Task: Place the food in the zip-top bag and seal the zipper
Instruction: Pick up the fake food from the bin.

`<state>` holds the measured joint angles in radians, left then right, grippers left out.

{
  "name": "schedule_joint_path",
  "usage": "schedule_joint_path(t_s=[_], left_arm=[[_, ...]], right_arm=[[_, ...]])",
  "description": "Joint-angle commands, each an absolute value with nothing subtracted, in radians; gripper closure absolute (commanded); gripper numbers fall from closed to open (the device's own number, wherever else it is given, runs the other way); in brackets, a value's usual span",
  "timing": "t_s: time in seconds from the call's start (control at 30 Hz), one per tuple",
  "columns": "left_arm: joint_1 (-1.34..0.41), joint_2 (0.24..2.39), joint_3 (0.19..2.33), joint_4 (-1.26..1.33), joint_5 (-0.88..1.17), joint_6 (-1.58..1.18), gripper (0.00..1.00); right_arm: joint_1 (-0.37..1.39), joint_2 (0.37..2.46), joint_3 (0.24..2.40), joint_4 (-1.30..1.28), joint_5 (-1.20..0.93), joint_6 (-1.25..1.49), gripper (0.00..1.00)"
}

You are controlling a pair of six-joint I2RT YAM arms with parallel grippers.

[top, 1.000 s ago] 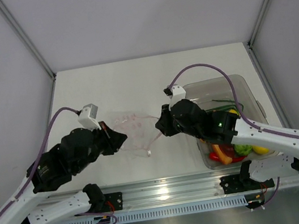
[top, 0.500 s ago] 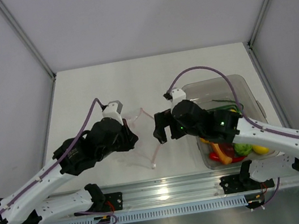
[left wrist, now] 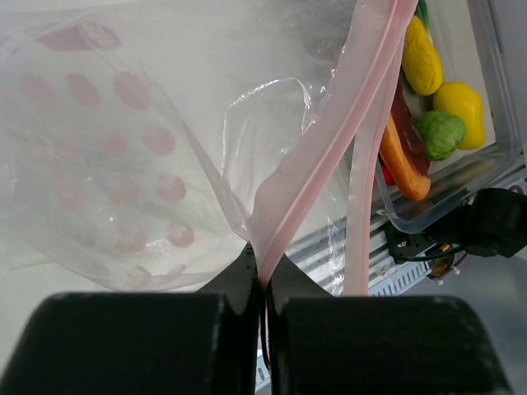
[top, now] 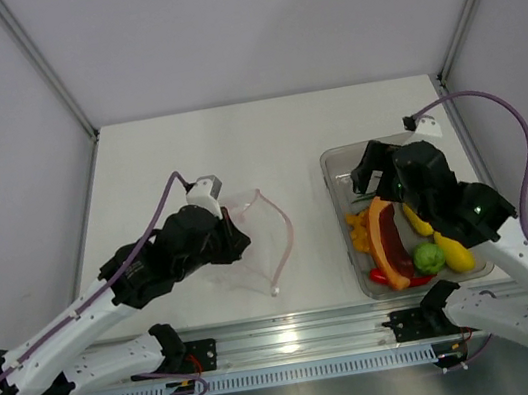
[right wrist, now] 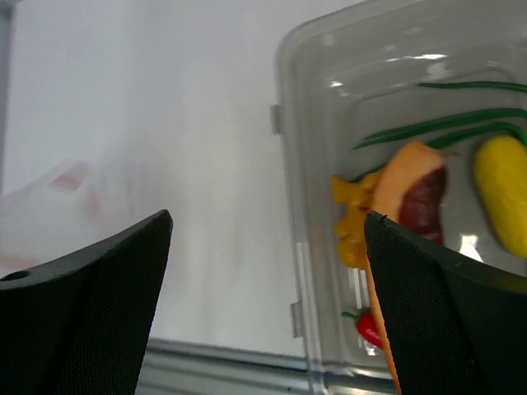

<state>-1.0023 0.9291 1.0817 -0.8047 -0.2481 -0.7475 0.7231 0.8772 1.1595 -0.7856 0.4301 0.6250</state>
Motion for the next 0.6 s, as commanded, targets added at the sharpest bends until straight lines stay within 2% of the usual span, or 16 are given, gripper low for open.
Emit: schedule_joint_path(t_s=[0.0,0.23,0.57], left_arm=[[-0.996,0.888,1.068,-0.75,-0.229,-0.718,0.99],[-0.996,0.847,1.028,-0.736,-0.222,-0.732,0.99],[-0.996,0.835,1.008,-0.718,-0.19,-0.738,1.0]], right_arm=[[0.541,0.906,1.096,-0.857,0.408,0.637,0.01],[0.246,1.028,0.939,-0.701,0.246,0.578,0.0],[0.17,1.256,0.902,-0.583,0.172,0.558,0.01]])
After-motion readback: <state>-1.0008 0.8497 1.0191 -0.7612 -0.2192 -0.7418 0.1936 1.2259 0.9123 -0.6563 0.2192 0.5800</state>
